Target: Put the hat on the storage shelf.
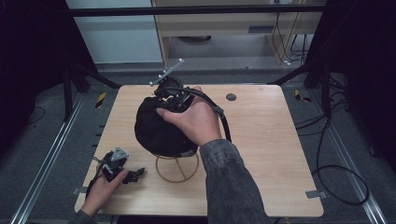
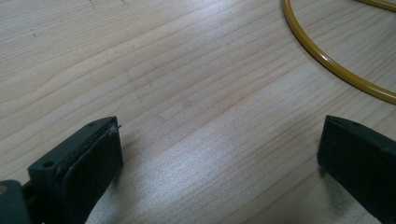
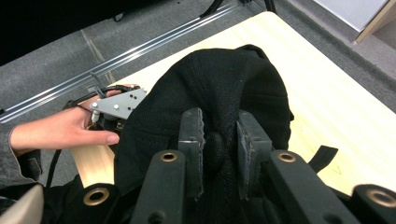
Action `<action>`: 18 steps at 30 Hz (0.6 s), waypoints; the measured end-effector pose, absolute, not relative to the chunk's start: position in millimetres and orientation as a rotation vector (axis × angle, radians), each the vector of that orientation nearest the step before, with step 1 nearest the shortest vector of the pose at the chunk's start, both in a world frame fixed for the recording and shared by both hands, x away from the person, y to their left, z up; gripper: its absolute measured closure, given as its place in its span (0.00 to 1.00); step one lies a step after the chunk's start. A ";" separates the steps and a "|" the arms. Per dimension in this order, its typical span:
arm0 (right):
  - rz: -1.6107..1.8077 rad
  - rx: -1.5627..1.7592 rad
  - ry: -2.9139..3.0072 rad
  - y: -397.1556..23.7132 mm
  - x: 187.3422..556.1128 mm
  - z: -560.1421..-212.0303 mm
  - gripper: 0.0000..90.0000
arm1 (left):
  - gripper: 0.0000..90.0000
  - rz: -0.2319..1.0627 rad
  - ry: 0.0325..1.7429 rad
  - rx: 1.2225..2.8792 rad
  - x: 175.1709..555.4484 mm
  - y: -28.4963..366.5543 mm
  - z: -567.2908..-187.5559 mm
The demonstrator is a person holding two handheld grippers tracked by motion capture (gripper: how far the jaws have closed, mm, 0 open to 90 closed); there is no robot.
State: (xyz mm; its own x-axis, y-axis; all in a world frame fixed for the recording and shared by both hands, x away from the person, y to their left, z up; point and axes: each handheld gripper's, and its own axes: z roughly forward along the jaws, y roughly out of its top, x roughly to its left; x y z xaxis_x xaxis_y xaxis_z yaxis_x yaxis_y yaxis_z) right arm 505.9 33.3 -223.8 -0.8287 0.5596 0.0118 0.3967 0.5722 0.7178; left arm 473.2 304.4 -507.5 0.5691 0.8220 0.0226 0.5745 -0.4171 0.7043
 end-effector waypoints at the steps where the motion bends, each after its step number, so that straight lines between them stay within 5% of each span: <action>1: 1.101 0.800 2.588 33.5 506.2 -224.0 0.83 | 0.00 0.486 1.111 2.145 473.1 304.4 -507.5; 18: 1.080 0.825 2.581 34.1 508.4 -224.6 0.73 | 0.00 0.487 1.112 2.145 473.1 304.1 -507.4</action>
State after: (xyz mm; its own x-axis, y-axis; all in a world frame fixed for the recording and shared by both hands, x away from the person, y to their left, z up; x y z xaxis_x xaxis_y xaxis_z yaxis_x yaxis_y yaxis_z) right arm 508.4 34.1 -224.6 -0.8171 0.5764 0.0096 0.4115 0.5714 0.7100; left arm 473.1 304.1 -507.4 0.5683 0.8225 0.0233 0.5749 -0.4171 0.7039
